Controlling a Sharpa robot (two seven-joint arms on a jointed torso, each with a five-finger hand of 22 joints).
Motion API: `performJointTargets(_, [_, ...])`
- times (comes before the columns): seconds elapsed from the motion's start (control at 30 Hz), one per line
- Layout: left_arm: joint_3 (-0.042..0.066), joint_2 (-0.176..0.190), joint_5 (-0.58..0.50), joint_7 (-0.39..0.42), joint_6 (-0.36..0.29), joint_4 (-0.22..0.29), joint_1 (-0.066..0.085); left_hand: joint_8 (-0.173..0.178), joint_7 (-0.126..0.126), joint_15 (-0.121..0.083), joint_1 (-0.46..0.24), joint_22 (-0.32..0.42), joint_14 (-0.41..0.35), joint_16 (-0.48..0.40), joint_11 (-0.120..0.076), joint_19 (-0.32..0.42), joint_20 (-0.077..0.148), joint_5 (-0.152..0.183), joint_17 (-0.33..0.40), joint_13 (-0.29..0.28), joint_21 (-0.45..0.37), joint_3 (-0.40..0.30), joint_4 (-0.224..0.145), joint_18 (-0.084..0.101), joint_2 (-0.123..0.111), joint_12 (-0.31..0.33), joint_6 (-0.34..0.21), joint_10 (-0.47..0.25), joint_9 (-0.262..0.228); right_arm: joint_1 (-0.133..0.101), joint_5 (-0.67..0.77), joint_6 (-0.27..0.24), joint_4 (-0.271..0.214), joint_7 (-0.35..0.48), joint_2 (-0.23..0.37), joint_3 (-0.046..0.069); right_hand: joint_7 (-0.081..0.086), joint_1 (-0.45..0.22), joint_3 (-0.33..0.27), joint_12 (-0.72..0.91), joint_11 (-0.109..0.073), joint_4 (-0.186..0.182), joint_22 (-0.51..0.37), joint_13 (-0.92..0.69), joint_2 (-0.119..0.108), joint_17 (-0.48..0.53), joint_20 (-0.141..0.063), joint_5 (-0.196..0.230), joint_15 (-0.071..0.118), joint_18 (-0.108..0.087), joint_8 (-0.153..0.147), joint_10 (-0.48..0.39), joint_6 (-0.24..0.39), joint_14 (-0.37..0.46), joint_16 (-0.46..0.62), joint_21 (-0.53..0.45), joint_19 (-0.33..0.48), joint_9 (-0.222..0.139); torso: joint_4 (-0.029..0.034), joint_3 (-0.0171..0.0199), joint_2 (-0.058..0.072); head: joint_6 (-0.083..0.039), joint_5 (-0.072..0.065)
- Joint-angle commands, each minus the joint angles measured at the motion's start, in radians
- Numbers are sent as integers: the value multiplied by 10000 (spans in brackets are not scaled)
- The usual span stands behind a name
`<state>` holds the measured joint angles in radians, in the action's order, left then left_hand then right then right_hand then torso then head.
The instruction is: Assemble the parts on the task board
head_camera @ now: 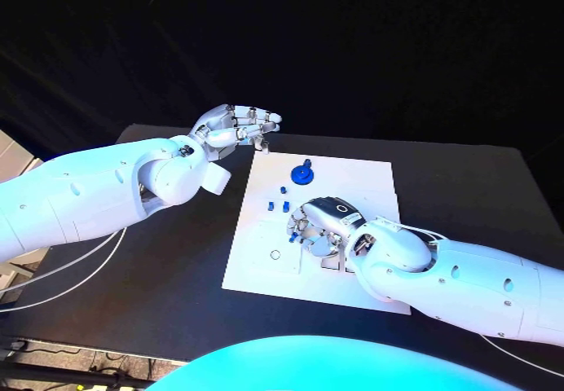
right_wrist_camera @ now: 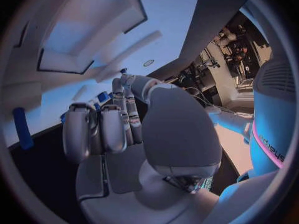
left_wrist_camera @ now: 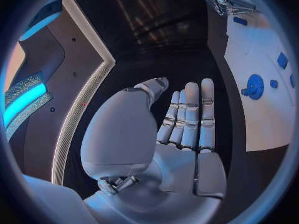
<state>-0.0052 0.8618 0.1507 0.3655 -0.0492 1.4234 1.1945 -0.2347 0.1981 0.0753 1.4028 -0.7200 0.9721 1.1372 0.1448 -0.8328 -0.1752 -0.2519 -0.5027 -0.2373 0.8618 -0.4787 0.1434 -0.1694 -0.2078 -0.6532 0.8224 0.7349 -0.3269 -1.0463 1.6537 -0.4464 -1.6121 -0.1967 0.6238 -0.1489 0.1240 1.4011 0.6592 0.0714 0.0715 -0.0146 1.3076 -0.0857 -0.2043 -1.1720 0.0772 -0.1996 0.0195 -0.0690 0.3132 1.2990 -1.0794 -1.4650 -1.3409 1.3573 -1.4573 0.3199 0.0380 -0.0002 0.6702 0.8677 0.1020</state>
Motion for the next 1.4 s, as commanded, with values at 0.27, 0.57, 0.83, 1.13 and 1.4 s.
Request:
performJointTargets(0.27, [7,-18,24,-12,60,24,4,-48,2,0,90,-22,82,70,5,-104,4,-42,2,29,42,-13,-40,-137,-10,73,35,52,17,12,205,256,80,-124,-73,-9,11,-49,19,-6,-191,14,941,-12,62,9,-13,-7,74,147,47,281,-36,-398,-28,-32,-45,19,9,-7,0,31,-5])
performJointTargets(0.57, [6,-7,36,-20,55,26,4,-48,2,0,90,-22,82,70,5,-104,4,-42,2,29,42,-13,-40,-137,-10,73,35,52,17,35,274,626,160,-147,-175,-69,14,-64,32,-16,-188,30,936,-10,62,18,-11,-2,71,144,42,276,-27,-396,-29,-42,-39,27,10,-2,-4,50,35])
performJointTargets(0.83, [6,0,40,-22,45,21,4,-48,2,0,90,-22,82,70,5,-104,4,-42,2,29,42,-13,-40,-137,-10,73,35,52,17,52,336,911,152,-121,-179,-96,49,-273,-20,-78,-147,64,854,13,-7,95,17,21,33,115,-7,168,60,-373,-17,-171,37,68,-3,-6,-10,50,51])
performJointTargets(1.13, [6,6,40,-23,40,-2,4,-56,0,-1,93,-29,87,73,4,-107,5,-40,3,48,50,-18,-41,-137,-1,86,34,56,19,55,253,867,136,12,-124,-112,245,-768,-85,-131,132,23,494,207,-232,388,200,-110,-191,-2,-281,-879,490,-284,57,-715,321,81,-10,0,-17,50,44])
performJointTargets(1.4, [6,2,40,-40,64,-34,4,-56,0,-1,93,-29,87,73,4,-107,5,-40,3,48,50,-18,-41,-137,-1,86,34,56,19,54,113,18,99,63,-43,-116,441,-926,-329,-11,403,116,-780,209,-572,1624,444,-113,-445,-399,-848,-2329,1323,217,717,-2573,1300,-69,-15,6,-18,-11,14])
